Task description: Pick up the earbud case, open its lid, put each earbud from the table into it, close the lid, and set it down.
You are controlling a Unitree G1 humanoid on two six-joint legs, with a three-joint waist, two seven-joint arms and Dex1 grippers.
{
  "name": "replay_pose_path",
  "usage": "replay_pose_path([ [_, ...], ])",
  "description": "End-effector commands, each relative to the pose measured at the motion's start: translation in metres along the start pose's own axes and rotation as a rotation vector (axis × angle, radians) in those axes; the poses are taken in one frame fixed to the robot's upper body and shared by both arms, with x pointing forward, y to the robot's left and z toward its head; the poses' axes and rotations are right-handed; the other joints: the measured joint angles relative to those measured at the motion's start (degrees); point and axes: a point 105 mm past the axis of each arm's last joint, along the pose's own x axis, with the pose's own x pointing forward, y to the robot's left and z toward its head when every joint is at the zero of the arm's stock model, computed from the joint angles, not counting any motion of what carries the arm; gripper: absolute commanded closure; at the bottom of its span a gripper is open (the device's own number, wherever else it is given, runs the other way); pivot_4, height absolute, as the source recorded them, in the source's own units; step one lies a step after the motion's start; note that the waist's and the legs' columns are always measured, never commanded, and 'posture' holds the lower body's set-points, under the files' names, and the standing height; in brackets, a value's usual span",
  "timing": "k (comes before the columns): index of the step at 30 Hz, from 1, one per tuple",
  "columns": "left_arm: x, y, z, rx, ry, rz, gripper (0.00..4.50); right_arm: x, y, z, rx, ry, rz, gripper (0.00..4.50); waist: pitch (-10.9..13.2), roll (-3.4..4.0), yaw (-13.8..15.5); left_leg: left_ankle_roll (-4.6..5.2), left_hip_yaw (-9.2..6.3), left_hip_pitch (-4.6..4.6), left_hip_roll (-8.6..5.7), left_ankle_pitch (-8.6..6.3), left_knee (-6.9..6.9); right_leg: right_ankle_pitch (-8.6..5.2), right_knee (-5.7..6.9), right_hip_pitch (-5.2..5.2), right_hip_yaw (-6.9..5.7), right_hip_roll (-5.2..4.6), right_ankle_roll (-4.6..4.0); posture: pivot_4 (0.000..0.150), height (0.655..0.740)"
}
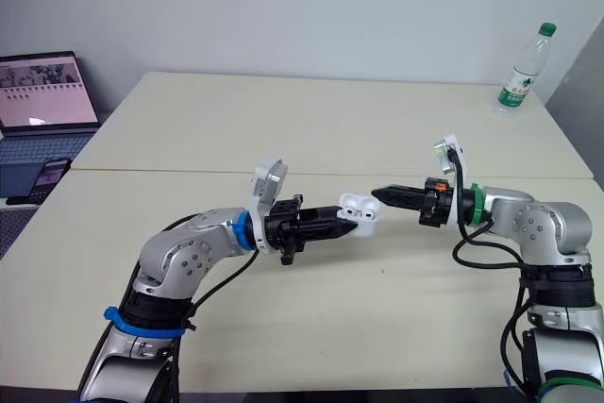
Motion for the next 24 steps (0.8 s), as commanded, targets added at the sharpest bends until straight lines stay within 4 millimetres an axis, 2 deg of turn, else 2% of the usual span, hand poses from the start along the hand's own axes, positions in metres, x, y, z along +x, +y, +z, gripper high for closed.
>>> replay_pose_path([
  [1, 0.004, -0.008, 0.012, 0.042, -0.023, -0.037, 3.72, -0.004, 0.022, 0.002, -0.031, 0.019, 0.092, 4.45, 0.00, 0.00, 0.02, 0.00, -0.04, -0.01, 0.00, 0.00, 0.00, 0.00, 0.00, 0.00, 0.00, 0.00, 0.00, 0.150, 0.7362],
  [11, 0.003, -0.001, 0.006, 0.002, 0.003, -0.013, 3.72, -0.019, 0.056, 0.026, 0.009, -0.115, 0.283, 4.45, 0.01, -0.01, 0.02, 0.00, -0.04, -0.01, 0.00, 0.00, 0.00, -0.05, 0.00, 0.01, -0.01, 0.01, 0.08, 0.150, 0.7362],
  [13, 0.003, 0.002, 0.005, 0.001, 0.006, 0.000, 3.72, -0.020, 0.053, 0.028, 0.005, -0.125, 0.257, 4.45, 0.01, -0.01, 0.02, 0.00, -0.04, -0.01, 0.00, 0.00, 0.00, -0.04, 0.00, 0.01, 0.00, 0.01, 0.07, 0.150, 0.7362],
  [20, 0.007, 0.005, 0.002, -0.008, 0.018, -0.004, 3.72, -0.013, 0.026, 0.018, -0.072, -0.097, 0.054, 4.45, 0.01, -0.01, -0.01, 0.00, -0.05, -0.01, 0.00, 0.00, 0.00, -0.11, -0.01, 0.01, 0.02, 0.01, 0.19, 0.150, 0.7362],
  [24, 0.008, 0.006, 0.000, -0.006, 0.027, -0.003, 3.72, -0.008, 0.025, 0.015, -0.079, -0.095, 0.055, 4.45, 0.01, -0.01, -0.01, 0.00, 0.00, -0.11, 0.00, 0.00, 0.00, -0.09, 0.01, -0.13, 0.02, 0.01, 0.15, 0.150, 0.7362],
])
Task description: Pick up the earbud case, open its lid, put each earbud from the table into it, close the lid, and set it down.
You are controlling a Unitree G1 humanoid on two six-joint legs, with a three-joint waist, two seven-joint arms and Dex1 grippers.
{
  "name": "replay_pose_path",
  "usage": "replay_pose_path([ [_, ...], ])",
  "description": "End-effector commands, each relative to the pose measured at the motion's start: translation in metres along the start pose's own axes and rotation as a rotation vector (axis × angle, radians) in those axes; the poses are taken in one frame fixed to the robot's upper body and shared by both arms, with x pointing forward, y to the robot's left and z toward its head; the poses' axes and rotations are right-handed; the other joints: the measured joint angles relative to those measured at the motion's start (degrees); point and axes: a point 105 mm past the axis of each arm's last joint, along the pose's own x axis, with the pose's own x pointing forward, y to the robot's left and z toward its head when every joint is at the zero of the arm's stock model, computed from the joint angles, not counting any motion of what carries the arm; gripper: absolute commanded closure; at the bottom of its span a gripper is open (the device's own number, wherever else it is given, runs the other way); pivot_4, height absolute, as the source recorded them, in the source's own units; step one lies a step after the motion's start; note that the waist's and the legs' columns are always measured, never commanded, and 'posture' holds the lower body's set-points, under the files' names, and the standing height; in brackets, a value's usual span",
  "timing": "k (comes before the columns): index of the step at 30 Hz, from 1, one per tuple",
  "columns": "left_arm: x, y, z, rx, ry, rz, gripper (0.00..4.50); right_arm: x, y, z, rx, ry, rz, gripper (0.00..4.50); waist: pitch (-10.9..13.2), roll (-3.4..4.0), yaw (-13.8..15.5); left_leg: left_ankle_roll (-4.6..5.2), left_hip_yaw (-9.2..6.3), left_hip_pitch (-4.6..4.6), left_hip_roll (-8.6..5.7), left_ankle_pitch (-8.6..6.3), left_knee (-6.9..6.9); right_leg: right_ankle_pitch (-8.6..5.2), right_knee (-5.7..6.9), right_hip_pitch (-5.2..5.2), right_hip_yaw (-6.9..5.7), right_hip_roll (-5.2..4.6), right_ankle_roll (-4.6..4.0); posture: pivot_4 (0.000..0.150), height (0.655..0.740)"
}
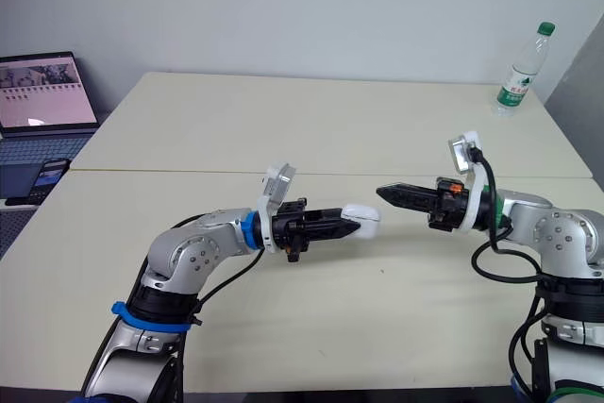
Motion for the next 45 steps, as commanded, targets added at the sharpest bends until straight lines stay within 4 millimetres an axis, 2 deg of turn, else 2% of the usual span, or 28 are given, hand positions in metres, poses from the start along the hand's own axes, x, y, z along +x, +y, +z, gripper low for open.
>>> replay_pose_path([
  [1, 0.005, -0.003, 0.007, 0.047, -0.004, -0.021, 3.72, 0.002, 0.006, 0.003, -0.062, -0.004, 0.005, 4.45, 0.00, 0.00, 0.00, 0.00, -0.01, -0.05, 0.00, 0.00, 0.00, 0.01, 0.00, -0.04, 0.00, 0.00, -0.01, 0.150, 0.7362],
  [7, 0.006, -0.004, 0.006, 0.055, 0.004, -0.040, 3.72, 0.002, 0.011, -0.002, -0.043, 0.009, 0.038, 4.45, 0.00, 0.00, 0.05, 0.00, -0.10, -0.22, -0.01, 0.00, 0.03, 0.09, -0.01, -0.14, -0.01, -0.01, -0.15, 0.150, 0.7362],
  [12, 0.007, -0.004, 0.007, 0.060, 0.001, -0.046, 3.72, 0.002, 0.021, -0.028, -0.032, 0.140, 0.076, 4.45, 0.00, 0.00, 0.09, 0.00, -0.16, -0.25, -0.01, 0.00, 0.03, 0.08, -0.02, -0.14, -0.06, 0.00, -0.14, 0.150, 0.7362],
  [14, 0.007, -0.005, 0.007, 0.062, -0.003, -0.047, 3.72, 0.002, 0.022, -0.032, -0.044, 0.166, 0.067, 4.45, 0.00, 0.00, 0.10, 0.00, -0.17, -0.27, -0.02, 0.00, 0.03, 0.08, -0.02, -0.15, -0.06, -0.01, -0.14, 0.150, 0.7362],
  [20, 0.009, -0.003, 0.006, 0.057, -0.002, -0.043, 3.72, -0.001, 0.016, -0.015, -0.069, 0.085, 0.035, 4.45, 0.00, 0.00, 0.05, 0.00, -0.19, -0.27, -0.01, 0.00, 0.08, 0.01, -0.02, -0.14, -0.07, 0.00, -0.02, 0.150, 0.7362],
  [24, 0.011, 0.008, -0.001, 0.030, 0.021, 0.012, 3.72, -0.010, 0.008, -0.005, -0.074, 0.025, -0.020, 4.45, 0.00, 0.00, 0.11, 0.00, -0.20, -0.27, -0.03, 0.00, 0.10, 0.02, -0.01, -0.13, -0.08, 0.00, -0.03, 0.150, 0.7362],
  [28, 0.015, 0.032, -0.005, 0.029, 0.048, 0.127, 3.72, -0.021, -0.013, -0.008, -0.155, -0.020, -0.192, 4.45, 0.00, 0.00, 0.20, 0.00, -0.22, -0.30, -0.05, 0.00, 0.10, 0.04, -0.04, -0.13, -0.09, -0.01, -0.07, 0.150, 0.7362],
  [30, 0.018, 0.039, -0.007, 0.037, 0.076, 0.151, 3.72, -0.027, -0.028, -0.013, -0.233, -0.029, -0.303, 4.45, 0.00, 0.00, 0.20, 0.00, -0.25, -0.32, -0.05, 0.00, 0.09, 0.04, -0.05, -0.14, -0.11, -0.01, -0.06, 0.150, 0.7362],
  [33, 0.023, 0.044, -0.011, 0.014, 0.123, 0.161, 3.72, -0.036, -0.039, -0.030, -0.304, 0.027, -0.388, 4.45, 0.00, 0.00, 0.20, 0.00, -0.24, -0.37, -0.07, 0.00, 0.09, 0.02, -0.04, -0.18, -0.10, -0.01, -0.02, 0.150, 0.7362],
  [36, 0.028, 0.056, -0.020, -0.018, 0.193, 0.214, 3.72, -0.041, -0.042, -0.037, -0.326, 0.028, -0.428, 4.45, 0.00, 0.00, 0.18, 0.00, -0.20, -0.38, -0.07, 0.00, 0.09, 0.02, -0.03, -0.19, -0.10, -0.01, -0.03, 0.150, 0.7362],
  [40, 0.029, 0.073, -0.031, -0.089, 0.252, 0.305, 3.72, -0.042, -0.044, -0.036, -0.336, -0.013, -0.461, 4.45, 0.00, 0.00, 0.04, 0.00, -0.19, -0.31, -0.07, 0.01, 0.11, 0.00, 0.02, -0.17, -0.10, 0.02, 0.01, 0.150, 0.7362],
  [45, 0.028, 0.083, -0.041, -0.131, 0.316, 0.359, 3.72, -0.043, -0.046, -0.040, -0.357, -0.007, -0.497, 4.45, 0.00, 0.00, 0.12, 0.00, -0.22, -0.31, -0.05, 0.01, 0.10, 0.01, 0.03, -0.18, -0.10, 0.05, -0.01, 0.150, 0.7362],
])
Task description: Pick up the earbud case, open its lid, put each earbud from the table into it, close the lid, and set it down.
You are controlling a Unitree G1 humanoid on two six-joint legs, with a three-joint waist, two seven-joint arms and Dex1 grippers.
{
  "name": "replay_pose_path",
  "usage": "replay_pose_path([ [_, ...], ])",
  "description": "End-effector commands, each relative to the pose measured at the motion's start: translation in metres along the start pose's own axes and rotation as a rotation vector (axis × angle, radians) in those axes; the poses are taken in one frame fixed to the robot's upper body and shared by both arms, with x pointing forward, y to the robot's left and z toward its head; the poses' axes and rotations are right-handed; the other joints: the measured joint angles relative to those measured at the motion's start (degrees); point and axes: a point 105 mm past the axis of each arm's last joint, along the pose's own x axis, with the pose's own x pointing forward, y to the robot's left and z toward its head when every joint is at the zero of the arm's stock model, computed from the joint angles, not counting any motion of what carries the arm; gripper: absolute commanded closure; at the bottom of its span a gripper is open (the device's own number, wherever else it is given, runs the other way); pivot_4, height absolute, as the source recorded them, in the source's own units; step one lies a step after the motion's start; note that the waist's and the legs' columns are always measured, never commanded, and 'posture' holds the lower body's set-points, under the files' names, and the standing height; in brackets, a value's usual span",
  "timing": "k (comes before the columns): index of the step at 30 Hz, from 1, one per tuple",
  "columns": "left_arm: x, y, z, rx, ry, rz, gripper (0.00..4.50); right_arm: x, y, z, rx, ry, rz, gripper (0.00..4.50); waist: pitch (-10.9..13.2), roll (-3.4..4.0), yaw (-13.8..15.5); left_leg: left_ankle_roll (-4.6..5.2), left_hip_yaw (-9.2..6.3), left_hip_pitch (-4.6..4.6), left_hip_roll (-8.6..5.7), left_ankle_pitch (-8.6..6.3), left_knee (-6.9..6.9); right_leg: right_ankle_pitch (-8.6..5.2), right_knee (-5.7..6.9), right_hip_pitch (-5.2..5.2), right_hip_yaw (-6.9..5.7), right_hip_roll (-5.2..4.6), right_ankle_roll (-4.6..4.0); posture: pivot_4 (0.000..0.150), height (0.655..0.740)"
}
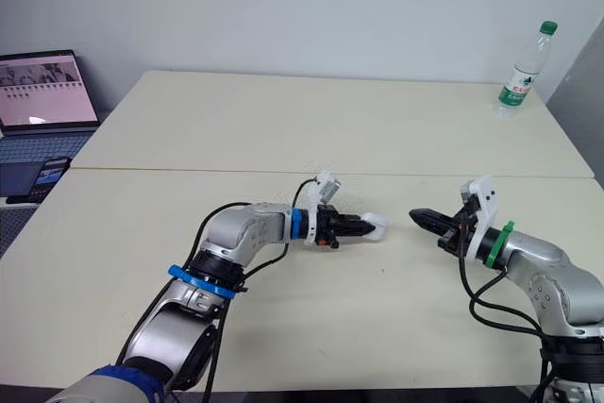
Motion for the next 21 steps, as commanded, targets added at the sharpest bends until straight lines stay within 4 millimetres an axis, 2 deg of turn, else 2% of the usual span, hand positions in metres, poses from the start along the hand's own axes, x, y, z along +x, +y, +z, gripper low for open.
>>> replay_pose_path([
  [1, 0.002, 0.000, 0.008, 0.032, 0.020, 0.021, 3.72, -0.003, 0.002, 0.009, -0.071, -0.031, -0.025, 4.45, 0.00, 0.00, 0.10, 0.00, -0.02, -0.01, -0.01, 0.00, 0.00, 0.00, 0.00, 0.01, -0.01, 0.00, 0.00, 0.150, 0.7362],
  [2, 0.002, 0.001, 0.007, 0.036, 0.026, 0.023, 3.72, -0.003, 0.003, 0.008, -0.071, -0.031, -0.024, 4.45, 0.00, 0.00, 0.09, 0.00, -0.01, -0.02, -0.02, 0.00, 0.00, 0.01, -0.02, 0.01, -0.01, -0.01, -0.01, 0.150, 0.7362],
  [4, 0.002, 0.001, 0.006, 0.034, 0.026, 0.024, 2.98, -0.004, 0.003, 0.008, -0.069, -0.036, -0.027, 4.50, 0.00, 0.00, 0.07, 0.00, 0.04, -0.01, -0.02, 0.00, 0.00, 0.03, -0.02, 0.01, 0.01, -0.03, -0.04, 0.150, 0.7362],
  [6, 0.000, 0.001, 0.006, 0.036, 0.024, 0.025, 2.55, -0.004, 0.004, 0.008, -0.068, -0.038, -0.030, 4.50, 0.00, 0.00, 0.07, 0.00, 0.05, 0.00, -0.02, 0.00, 0.00, 0.04, -0.01, 0.01, 0.02, -0.03, -0.07, 0.150, 0.7362],
  [10, -0.009, 0.000, 0.010, 0.072, -0.003, 0.034, 1.19, -0.006, 0.001, 0.007, -0.082, -0.042, -0.052, 4.50, 0.00, 0.00, 0.06, 0.00, 0.02, 0.00, -0.01, 0.00, 0.00, 0.04, 0.00, 0.01, 0.03, -0.03, -0.06, 0.150, 0.7362],
  [13, -0.025, 0.002, 0.014, 0.141, -0.024, 0.072, 0.20, -0.007, -0.002, 0.007, -0.123, -0.065, -0.076, 4.50, 0.00, 0.00, 0.00, -0.01, 0.02, 0.00, 0.01, 0.00, -0.01, 0.07, 0.00, 0.00, 0.04, -0.03, -0.11, 0.150, 0.7362],
  [14, -0.032, 0.002, 0.016, 0.164, -0.035, 0.082, 0.03, -0.008, -0.003, 0.006, -0.136, -0.063, -0.079, 4.50, 0.00, 0.00, 0.01, -0.01, 0.02, 0.00, 0.02, 0.00, -0.01, 0.06, 0.01, 0.00, 0.04, -0.02, -0.11, 0.150, 0.7362],
  [19, -0.066, 0.005, 0.013, 0.307, -0.067, 0.140, 0.03, -0.015, -0.010, -0.005, -0.184, -0.035, -0.109, 4.50, -0.01, 0.02, 0.10, -0.01, 0.01, 0.01, 0.01, 0.01, 0.00, 0.07, 0.01, 0.02, 0.03, -0.06, -0.12, 0.150, 0.7362],
  [21, -0.077, 0.002, 0.015, 0.361, -0.137, 0.151, 0.03, -0.019, -0.017, -0.013, -0.205, -0.007, -0.117, 4.50, -0.02, 0.03, 0.13, -0.01, 0.08, 0.03, 0.00, 0.01, 0.00, 0.07, 0.00, 0.03, 0.07, -0.11, -0.12, 0.150, 0.7362],
])
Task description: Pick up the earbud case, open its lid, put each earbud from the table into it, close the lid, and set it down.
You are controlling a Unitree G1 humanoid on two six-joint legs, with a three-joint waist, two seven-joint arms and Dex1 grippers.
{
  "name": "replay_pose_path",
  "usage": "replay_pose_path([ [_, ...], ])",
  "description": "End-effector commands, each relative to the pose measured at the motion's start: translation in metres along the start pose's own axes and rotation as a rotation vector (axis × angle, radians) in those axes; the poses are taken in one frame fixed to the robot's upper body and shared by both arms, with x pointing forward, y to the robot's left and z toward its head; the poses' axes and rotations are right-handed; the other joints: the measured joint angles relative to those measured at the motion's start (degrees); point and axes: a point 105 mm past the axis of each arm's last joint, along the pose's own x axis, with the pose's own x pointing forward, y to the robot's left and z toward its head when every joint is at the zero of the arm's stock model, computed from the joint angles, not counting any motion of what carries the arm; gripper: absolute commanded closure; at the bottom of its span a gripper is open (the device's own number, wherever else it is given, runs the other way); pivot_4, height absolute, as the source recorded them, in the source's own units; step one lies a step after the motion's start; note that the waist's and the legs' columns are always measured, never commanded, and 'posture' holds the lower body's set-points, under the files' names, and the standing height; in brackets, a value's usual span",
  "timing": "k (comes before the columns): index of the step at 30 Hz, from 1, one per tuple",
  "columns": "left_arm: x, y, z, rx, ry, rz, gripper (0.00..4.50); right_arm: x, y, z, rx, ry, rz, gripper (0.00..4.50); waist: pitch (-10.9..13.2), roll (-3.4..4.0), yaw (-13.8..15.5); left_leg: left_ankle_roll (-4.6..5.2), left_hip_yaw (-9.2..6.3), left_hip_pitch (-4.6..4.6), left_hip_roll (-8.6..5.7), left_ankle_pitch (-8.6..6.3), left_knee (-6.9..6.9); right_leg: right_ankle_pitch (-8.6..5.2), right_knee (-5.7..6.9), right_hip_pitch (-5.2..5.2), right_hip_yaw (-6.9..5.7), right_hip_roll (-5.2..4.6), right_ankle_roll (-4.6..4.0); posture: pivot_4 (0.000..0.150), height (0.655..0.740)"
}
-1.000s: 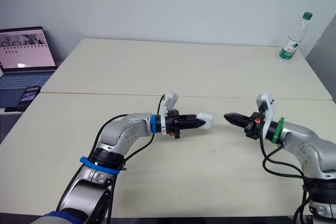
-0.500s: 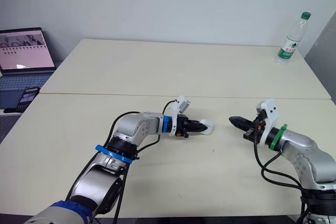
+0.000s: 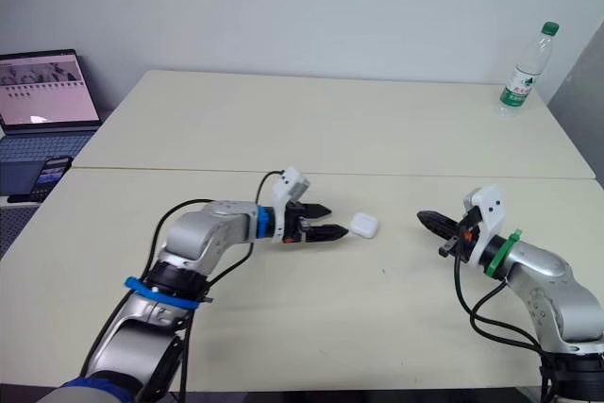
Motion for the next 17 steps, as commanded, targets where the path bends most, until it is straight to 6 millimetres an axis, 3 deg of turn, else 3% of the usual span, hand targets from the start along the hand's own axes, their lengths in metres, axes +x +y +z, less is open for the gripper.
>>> replay_pose_path([
  [1, -0.017, -0.007, 0.018, 0.117, -0.143, 0.003, 0.03, -0.009, -0.010, -0.002, -0.071, 0.013, -0.015, 4.50, 0.00, 0.00, 0.06, 0.00, 0.01, 0.01, -0.02, 0.00, 0.00, 0.00, 0.00, 0.01, 0.00, -0.03, 0.00, 0.150, 0.7362],
  [3, -0.031, -0.012, 0.013, 0.138, -0.186, 0.011, 0.03, -0.015, -0.009, -0.009, -0.089, 0.033, 0.013, 4.50, 0.00, 0.00, 0.08, 0.00, 0.04, 0.01, -0.02, 0.00, 0.02, 0.00, 0.00, 0.02, 0.00, -0.06, 0.00, 0.150, 0.7362],
  [6, -0.052, -0.021, -0.003, 0.195, -0.200, 0.031, 0.00, -0.025, -0.013, -0.019, -0.151, 0.059, 0.022, 3.86, -0.01, 0.01, 0.02, 0.00, 0.03, 0.03, 0.02, 0.00, -0.01, 0.01, 0.00, 0.02, 0.01, -0.06, -0.01, 0.150, 0.7362],
  [10, -0.074, -0.030, -0.023, 0.180, -0.204, 0.078, 0.00, -0.037, -0.012, -0.035, -0.166, 0.089, 0.038, 2.46, 0.00, 0.01, 0.02, 0.00, 0.03, 0.11, 0.07, 0.00, 0.00, 0.01, 0.02, 0.07, 0.01, -0.16, -0.01, 0.150, 0.7362],
  [15, -0.083, -0.033, -0.046, 0.155, -0.175, 0.149, 0.00, -0.041, -0.010, -0.047, -0.167, 0.115, 0.040, 0.54, 0.01, 0.01, -0.01, 0.01, 0.15, 0.68, 0.08, 0.00, 0.01, -0.13, 0.00, 0.59, 0.08, -0.20, 0.19, 0.150, 0.7362],
  [17, -0.084, -0.033, -0.052, 0.160, -0.153, 0.166, 0.00, -0.042, -0.008, -0.051, -0.157, 0.131, 0.046, 0.04, 0.00, 0.01, -0.02, 0.00, 0.15, 0.81, 0.09, 0.00, 0.00, -0.17, -0.01, 0.72, 0.08, -0.23, 0.23, 0.150, 0.7362],
])
